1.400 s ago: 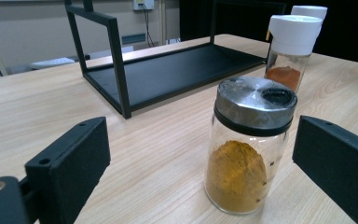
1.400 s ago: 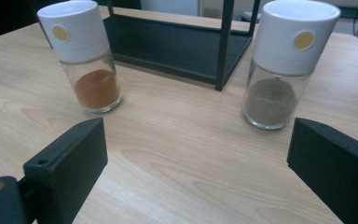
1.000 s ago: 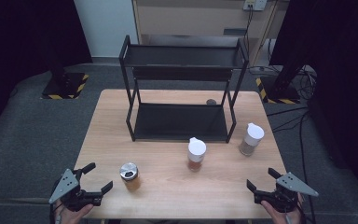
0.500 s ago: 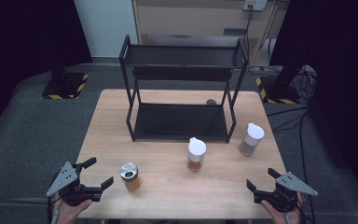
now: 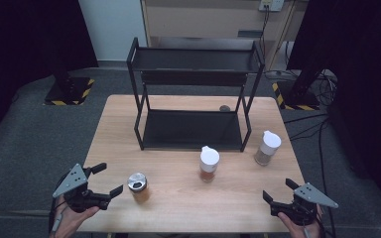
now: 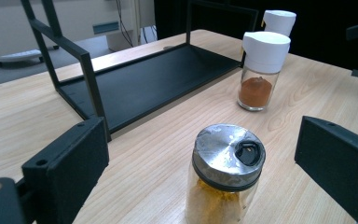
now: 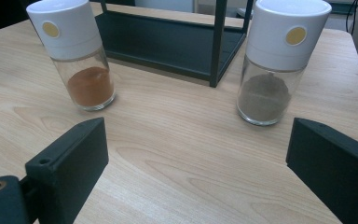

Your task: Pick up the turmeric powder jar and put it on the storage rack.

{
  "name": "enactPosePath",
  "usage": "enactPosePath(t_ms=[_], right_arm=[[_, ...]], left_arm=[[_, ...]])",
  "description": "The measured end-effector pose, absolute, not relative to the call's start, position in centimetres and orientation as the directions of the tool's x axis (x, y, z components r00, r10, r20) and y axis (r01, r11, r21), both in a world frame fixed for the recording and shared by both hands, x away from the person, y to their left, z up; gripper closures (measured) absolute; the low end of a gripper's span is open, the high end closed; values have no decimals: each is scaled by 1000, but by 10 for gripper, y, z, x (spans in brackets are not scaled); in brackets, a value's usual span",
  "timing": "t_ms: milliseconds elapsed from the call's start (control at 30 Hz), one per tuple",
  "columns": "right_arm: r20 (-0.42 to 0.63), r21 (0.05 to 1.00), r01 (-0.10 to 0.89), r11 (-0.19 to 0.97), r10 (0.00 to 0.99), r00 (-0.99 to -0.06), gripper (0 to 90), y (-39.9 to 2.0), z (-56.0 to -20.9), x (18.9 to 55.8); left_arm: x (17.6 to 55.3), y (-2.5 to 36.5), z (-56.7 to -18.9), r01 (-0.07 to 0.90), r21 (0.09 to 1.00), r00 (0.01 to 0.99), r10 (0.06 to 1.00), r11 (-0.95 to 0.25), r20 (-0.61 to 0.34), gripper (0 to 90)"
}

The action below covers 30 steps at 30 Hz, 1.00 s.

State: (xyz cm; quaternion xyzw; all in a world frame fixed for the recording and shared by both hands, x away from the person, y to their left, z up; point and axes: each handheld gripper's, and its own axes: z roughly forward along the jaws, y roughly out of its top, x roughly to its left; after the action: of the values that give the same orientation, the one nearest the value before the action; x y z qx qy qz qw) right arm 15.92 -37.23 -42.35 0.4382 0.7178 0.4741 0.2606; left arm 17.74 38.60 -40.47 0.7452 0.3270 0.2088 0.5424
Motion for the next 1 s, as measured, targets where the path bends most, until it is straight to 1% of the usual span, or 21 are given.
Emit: enactPosePath(t_ms=[367,767,1000], right_arm=[[42,910,382,164,878,-478,59,-373,-424,159],[43,909,383,163,878,-476,62,-373,-424,159],[46,910,384,159,879,-475,63,-373,-424,159]], left_arm=[[194,370,-402,282,925,733,680,-256,-35,21],[210,353,-418,309,911,748,661,-272,-56,26],[215,347,-433,320,910,744,664,-265,-68,56]])
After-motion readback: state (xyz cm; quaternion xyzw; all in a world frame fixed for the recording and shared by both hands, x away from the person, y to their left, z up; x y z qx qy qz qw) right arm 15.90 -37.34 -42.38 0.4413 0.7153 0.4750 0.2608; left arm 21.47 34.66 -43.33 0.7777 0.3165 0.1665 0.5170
